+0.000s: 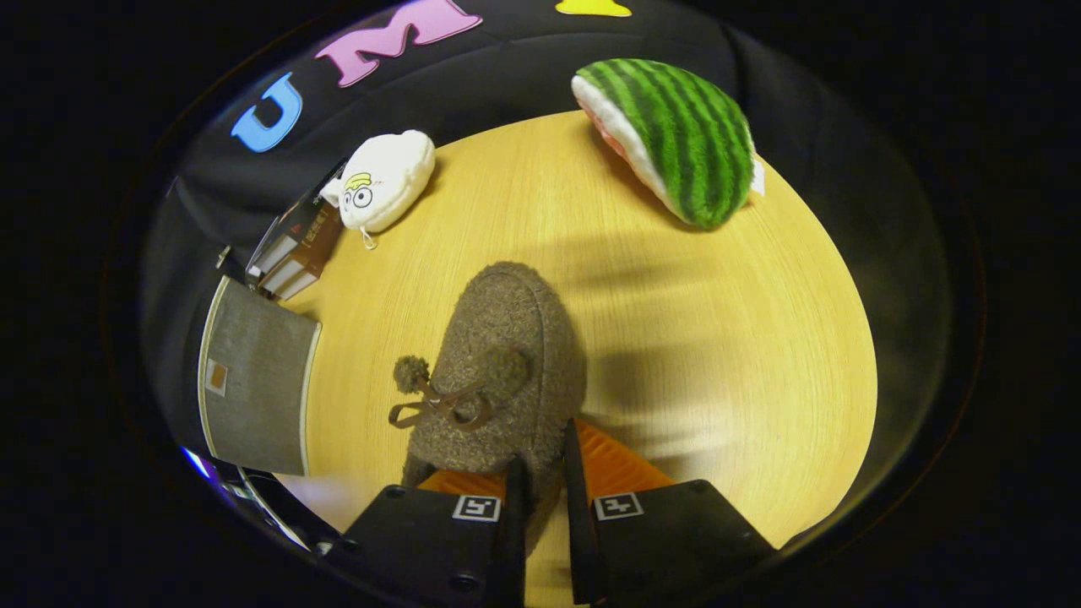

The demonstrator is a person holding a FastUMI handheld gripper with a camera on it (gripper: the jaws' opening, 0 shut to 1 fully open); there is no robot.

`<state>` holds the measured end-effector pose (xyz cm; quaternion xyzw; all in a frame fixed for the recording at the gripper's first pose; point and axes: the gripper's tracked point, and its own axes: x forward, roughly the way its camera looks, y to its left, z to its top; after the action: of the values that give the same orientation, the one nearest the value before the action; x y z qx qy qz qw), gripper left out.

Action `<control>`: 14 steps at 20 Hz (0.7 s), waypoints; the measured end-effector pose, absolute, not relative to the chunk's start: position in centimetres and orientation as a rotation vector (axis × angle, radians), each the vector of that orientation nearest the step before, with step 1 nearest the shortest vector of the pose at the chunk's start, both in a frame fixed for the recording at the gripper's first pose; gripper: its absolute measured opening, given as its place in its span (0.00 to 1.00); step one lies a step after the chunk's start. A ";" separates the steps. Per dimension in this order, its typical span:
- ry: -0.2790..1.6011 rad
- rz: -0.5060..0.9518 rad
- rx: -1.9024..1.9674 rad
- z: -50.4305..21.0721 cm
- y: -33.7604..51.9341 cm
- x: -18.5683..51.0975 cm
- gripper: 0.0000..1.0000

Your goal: Open the storage box then place both shoes into the box .Put the left shoe in first, then the right shoe, with the right side of both shoes facing outward in a uniform manner.

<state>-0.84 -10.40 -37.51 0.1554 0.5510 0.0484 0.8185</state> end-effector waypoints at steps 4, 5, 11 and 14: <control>1.161 0.110 0.255 -37.2 -10.5 -1.4 0.06; 1.168 0.106 0.249 -37.0 -10.4 -1.6 0.06; 1.138 0.053 0.328 -32.8 -8.6 -2.1 0.06; 1.115 0.036 0.394 -29.3 -6.2 -2.3 0.06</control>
<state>-2.34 -6.17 -29.34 0.1858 0.5256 0.0167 0.8301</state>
